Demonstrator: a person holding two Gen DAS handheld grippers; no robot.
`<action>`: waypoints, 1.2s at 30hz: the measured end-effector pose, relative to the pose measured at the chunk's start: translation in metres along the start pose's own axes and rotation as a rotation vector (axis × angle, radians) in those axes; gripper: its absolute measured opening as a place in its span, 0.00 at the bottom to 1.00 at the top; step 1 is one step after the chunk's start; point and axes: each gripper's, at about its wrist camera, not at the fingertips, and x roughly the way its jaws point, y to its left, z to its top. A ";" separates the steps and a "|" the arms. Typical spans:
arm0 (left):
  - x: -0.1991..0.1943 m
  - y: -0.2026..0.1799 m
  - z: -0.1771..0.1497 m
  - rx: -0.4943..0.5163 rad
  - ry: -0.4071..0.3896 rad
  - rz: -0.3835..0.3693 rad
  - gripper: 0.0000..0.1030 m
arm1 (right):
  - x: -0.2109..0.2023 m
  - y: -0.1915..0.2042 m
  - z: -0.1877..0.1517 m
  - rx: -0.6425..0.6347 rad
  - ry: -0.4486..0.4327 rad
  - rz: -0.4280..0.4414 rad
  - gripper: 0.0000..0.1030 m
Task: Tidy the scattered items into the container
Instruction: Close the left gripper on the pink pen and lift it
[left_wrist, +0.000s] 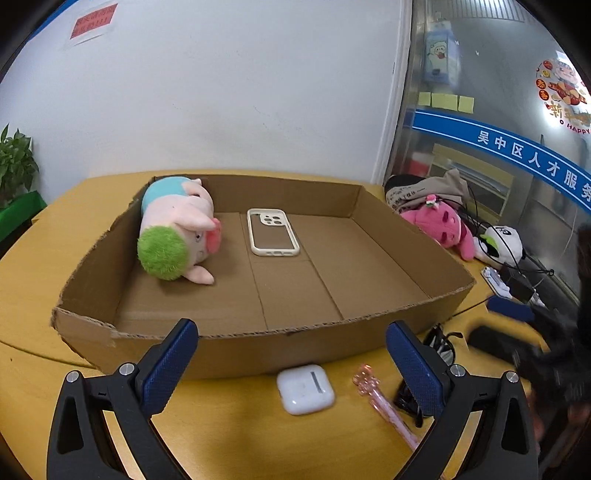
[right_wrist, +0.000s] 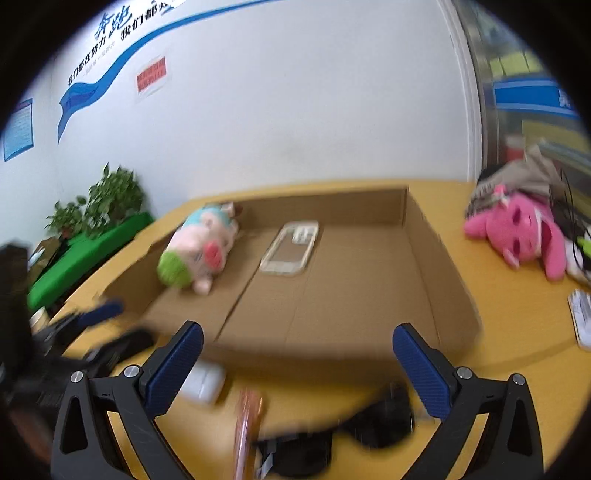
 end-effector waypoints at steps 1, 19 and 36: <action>0.001 -0.003 -0.001 -0.004 0.020 -0.004 1.00 | -0.011 0.001 -0.012 -0.004 0.030 0.002 0.99; 0.039 -0.030 -0.040 -0.100 0.315 -0.083 0.84 | 0.011 0.051 -0.101 -0.094 0.350 -0.009 0.94; 0.049 -0.041 -0.049 -0.080 0.392 -0.148 0.61 | -0.006 0.060 -0.106 -0.100 0.333 -0.006 0.09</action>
